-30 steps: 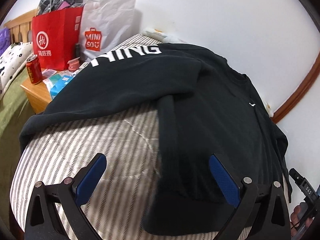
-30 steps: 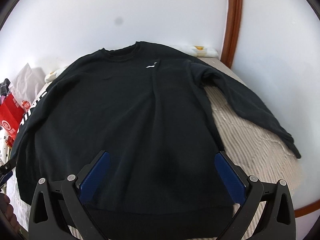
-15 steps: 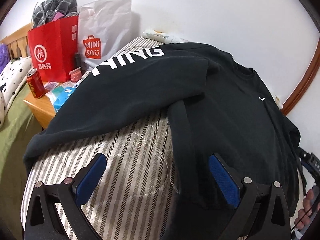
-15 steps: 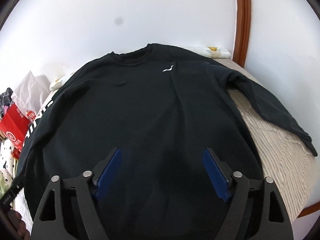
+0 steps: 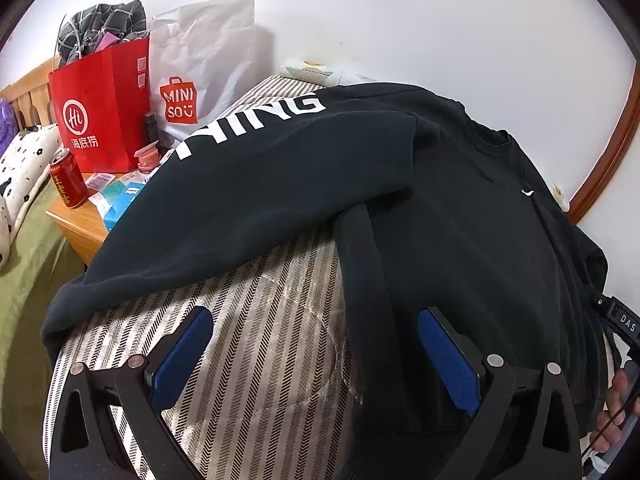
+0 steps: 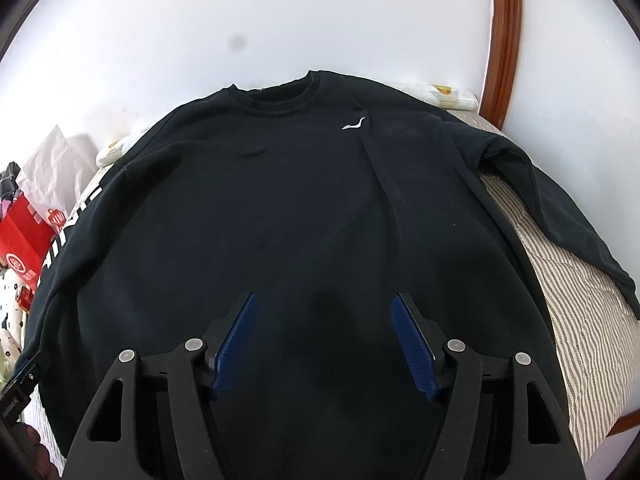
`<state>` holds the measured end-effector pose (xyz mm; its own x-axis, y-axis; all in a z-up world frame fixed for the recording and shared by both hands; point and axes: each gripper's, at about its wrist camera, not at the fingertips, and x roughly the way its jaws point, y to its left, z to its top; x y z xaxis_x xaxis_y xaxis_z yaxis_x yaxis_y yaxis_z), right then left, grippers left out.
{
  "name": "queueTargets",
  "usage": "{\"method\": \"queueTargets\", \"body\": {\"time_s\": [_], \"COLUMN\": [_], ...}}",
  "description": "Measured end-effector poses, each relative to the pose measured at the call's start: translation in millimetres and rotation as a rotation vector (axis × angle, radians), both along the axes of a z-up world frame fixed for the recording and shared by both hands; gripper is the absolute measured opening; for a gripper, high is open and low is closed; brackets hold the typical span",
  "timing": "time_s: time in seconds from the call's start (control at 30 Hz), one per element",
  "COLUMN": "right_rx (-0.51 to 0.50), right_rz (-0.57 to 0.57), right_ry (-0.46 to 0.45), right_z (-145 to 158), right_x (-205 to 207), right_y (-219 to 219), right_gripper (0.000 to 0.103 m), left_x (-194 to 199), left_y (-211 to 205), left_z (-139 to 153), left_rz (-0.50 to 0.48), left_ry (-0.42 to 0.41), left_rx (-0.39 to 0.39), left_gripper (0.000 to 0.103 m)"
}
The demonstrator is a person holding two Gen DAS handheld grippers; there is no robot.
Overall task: Fold small clothes
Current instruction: 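Move the left gripper to the side edge by the lettered sleeve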
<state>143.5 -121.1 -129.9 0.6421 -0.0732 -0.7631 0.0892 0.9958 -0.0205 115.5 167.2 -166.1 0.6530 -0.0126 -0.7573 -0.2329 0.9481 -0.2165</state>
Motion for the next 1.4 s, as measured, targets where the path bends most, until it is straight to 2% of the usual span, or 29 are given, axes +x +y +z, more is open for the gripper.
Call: {"method": "queueTargets", "body": {"time_s": [0.3, 0.63, 1.23, 1.4], "right_rx": [-0.028, -0.004, -0.010, -0.026], "right_rz": [0.020, 0.015, 0.030, 0.044], "right_ry": [-0.014, -0.016, -0.001, -0.003], "right_z": [3.3, 5.8, 9.2, 10.8], "right_x": [-4.2, -11.8, -24.0, -25.2], "right_y": [2.8, -5.3, -8.2, -5.2], "right_gripper": [0.067, 0.067, 0.068, 0.068], "left_x": [-6.4, -15.2, -27.0, -32.1], "left_y": [1.9, 2.7, 13.2, 23.2], "left_z": [2.2, 4.9, 7.6, 1.8], "left_rz": [0.026, 0.046, 0.093, 0.114], "left_ry": [-0.003, -0.003, -0.009, -0.003], "left_rx": [0.001, 0.004, -0.027, -0.066], "left_gripper": [0.102, 0.102, 0.101, 0.100]}}
